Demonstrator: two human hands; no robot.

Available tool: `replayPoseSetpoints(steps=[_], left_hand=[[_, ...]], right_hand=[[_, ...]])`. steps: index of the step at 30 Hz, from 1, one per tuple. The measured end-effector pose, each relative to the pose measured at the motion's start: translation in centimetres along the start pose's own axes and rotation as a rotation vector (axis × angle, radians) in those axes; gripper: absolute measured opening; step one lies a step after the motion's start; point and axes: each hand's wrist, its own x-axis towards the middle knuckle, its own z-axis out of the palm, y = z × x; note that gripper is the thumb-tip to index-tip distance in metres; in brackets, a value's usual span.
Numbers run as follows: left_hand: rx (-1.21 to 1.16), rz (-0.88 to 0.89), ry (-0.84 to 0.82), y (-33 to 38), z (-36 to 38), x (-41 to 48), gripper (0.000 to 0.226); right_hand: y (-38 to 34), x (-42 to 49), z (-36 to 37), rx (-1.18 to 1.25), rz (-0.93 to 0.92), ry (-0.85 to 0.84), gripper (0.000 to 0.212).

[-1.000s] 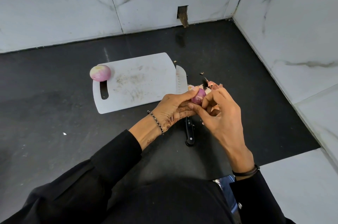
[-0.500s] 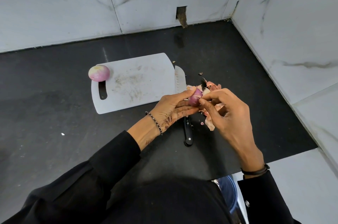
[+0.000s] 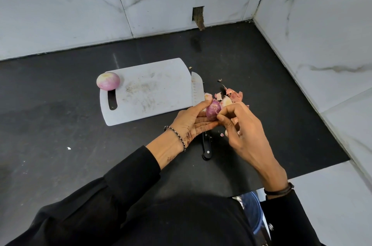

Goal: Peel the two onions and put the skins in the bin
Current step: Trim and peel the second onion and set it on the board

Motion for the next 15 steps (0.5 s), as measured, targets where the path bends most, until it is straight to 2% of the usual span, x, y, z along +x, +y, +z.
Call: replayPoseSetpoints(steps=[7,10,15], left_hand=[[-0.002,-0.132,-0.012,-0.3,0.3,0.3,0.041],[-0.074,-0.188,-0.018,-0.3,-0.1,0.3,0.042],[-0.116,-0.241,-0.065,0.2,-0.7,0.3,0.045]], right_hand=[[0.3,-0.3,-0.7,0.077,-0.004,-0.069,0.005],[0.1,-0.5,-0.8,0.216,0.076,-0.112,0.011],[-0.2,-0.8,-0.5,0.394,0.174,-0.114,0.006]])
